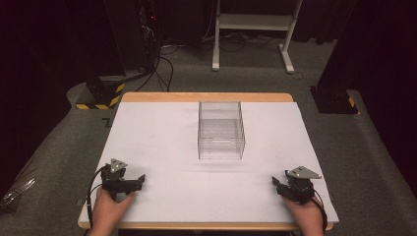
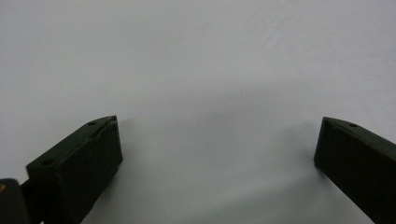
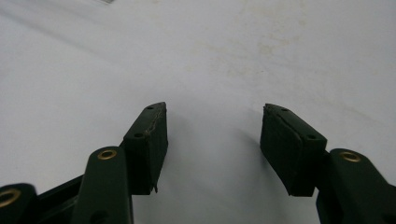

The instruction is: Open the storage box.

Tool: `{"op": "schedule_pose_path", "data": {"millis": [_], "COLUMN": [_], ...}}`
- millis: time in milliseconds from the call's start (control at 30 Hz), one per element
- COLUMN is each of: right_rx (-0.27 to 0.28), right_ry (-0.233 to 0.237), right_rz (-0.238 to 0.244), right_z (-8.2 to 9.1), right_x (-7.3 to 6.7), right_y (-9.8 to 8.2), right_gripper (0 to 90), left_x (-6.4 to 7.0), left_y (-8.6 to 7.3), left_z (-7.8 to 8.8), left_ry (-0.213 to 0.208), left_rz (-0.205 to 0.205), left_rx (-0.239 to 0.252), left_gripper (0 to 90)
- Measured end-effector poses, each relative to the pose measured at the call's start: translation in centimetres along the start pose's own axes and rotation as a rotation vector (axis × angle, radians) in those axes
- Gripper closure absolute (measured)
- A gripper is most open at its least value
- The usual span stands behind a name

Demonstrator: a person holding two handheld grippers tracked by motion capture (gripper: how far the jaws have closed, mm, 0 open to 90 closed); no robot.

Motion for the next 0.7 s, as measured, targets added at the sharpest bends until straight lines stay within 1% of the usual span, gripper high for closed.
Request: {"op": "schedule_pose_path", "data": {"millis": [133, 233, 267, 333, 367, 467, 700], "right_rx": [0.020, 0.043, 0.051, 0.057, 0.060, 0.064, 0.089], "right_ry": [-0.007, 0.002, 0.005, -0.001, -0.006, 0.002, 0.008], "right_rz": [0.004, -0.028, -0.024, 0.001, 0.006, 0.012, 0.000], "right_z": [0.2, 0.5, 0.5, 0.6, 0.6, 0.7, 0.8], "right_x": [0.0, 0.0, -0.1, -0.4, -0.5, -0.9, -1.2], "right_y": [0.1, 0.2, 0.3, 0.4, 0.5, 0.7, 0.9], "right_gripper": [42.6, 45.3, 46.0, 45.8, 45.3, 44.4, 43.4], "left_x": [0.0, 0.0, 0.0, 0.0, 0.0, 0.0, 0.0], "left_y": [0.0, 0.0, 0.0, 0.0, 0.0, 0.0, 0.0], "left_z": [0.0, 0.0, 0.0, 0.0, 0.0, 0.0, 0.0], "left_ry": [0.000, 0.000, 0.000, 0.000, 0.000, 0.000, 0.000], "left_rz": [0.000, 0.000, 0.000, 0.000, 0.000, -0.001, -0.001], "left_rx": [0.000, 0.000, 0.000, 0.000, 0.000, -0.001, -0.001], "left_gripper": [0.9, 0.9, 0.9, 0.9, 0.8, 0.9, 0.9]}}
Point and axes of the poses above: each handheld gripper's, and its own axes: z roughly backward along the jaws, y roughly out of its top, x roughly to its right, the point moved 3 cm from there along -z, roughly forward along the jaws, and after that the axes turned 1 degree about -y, right-handed, at the moved point
